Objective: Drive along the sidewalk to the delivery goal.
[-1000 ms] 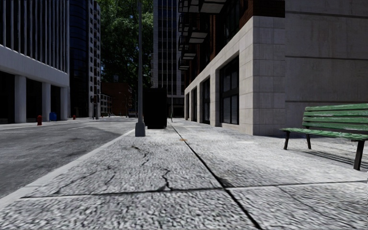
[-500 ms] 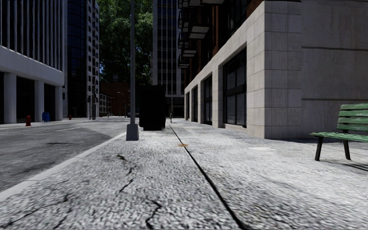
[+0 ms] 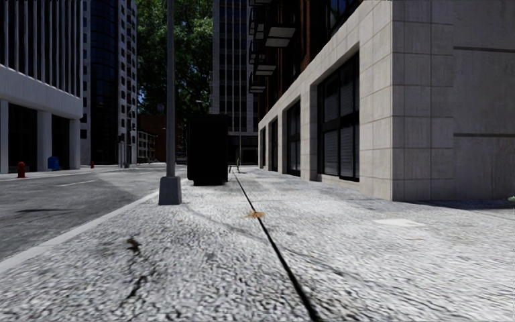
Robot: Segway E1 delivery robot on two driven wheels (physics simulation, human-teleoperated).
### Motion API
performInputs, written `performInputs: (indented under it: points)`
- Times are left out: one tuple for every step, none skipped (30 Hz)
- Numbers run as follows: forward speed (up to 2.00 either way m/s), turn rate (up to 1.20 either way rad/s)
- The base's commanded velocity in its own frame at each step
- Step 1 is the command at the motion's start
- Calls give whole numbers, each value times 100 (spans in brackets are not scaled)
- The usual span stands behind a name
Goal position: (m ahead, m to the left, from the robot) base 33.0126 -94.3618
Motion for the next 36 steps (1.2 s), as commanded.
performInputs:
  points:
    - [200,0]
    - [200,0]
    - [200,0]
    - [200,0]
    - [200,0]
    - [200,0]
    - [200,0]
    - [200,0]
    - [200,0]
    - [200,0]
    - [200,0]
    - [200,0]
    - [200,0]
    - [200,0]
    - [200,0]
    - [200,0]
    - [200,0]
    - [200,0]
    - [200,0]
    - [200,0]
    - [200,0]
    - [200,0]
    - [200,0]
    - [200,0]
    - [200,0]
    - [200,0]
    - [200,0]
    - [200,0]
    - [200,0]
    - [200,0]
    - [200,0]
    - [200,0]
    - [200,0]
    - [200,0]
    - [200,0]
    - [200,0]
